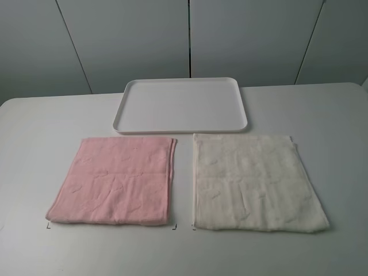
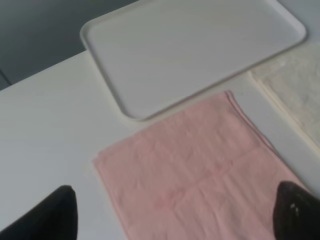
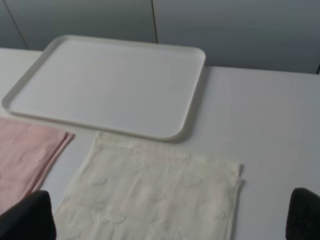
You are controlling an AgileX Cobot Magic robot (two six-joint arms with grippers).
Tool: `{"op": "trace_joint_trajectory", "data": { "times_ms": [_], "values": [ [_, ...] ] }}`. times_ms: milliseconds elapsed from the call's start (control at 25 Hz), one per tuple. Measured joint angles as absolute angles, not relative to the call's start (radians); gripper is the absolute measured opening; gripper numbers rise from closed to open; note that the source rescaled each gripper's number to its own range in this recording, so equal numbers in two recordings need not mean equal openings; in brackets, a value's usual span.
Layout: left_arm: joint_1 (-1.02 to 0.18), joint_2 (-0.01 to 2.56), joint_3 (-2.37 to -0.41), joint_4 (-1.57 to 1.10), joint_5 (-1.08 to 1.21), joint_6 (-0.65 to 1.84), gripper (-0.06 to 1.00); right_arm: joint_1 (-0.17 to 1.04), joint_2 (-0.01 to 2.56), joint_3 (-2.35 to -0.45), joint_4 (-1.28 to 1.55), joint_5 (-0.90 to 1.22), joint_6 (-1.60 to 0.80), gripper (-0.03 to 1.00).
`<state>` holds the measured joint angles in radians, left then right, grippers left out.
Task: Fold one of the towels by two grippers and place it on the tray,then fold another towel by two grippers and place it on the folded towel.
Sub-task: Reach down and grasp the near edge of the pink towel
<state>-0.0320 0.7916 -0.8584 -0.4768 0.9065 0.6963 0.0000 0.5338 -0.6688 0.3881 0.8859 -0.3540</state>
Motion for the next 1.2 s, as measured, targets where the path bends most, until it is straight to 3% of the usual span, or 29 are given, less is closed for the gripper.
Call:
{"op": "trace_joint_trajectory", "data": {
  "times_ms": [200, 440, 720, 960, 1200],
  "values": [
    [-0.036, 1.015, -0.945, -0.526, 0.926, 0.845, 1.00, 0.000, 0.675, -0.669, 0.463, 0.865, -0.584, 1.00],
    [-0.146, 1.173, -0.961, -0.382, 0.943, 1.097, 1.00, 0.074, 0.819, -0.673, 0.551, 0.848, -0.828, 1.00],
    [-0.249, 1.288, -0.963, -0.133, 0.936, 1.164, 1.00, 0.224, 0.999, -0.765, 0.533, 0.848, -0.855, 1.00],
    [-0.262, 1.385, -0.956, -0.081, 0.954, 1.223, 1.00, 0.337, 1.137, -0.843, 0.507, 0.866, -0.873, 1.00],
    [-0.262, 1.460, -0.876, -0.048, 0.948, 1.303, 1.00, 0.530, 1.265, -0.902, 0.397, 0.866, -0.824, 1.00]
  ]
}}
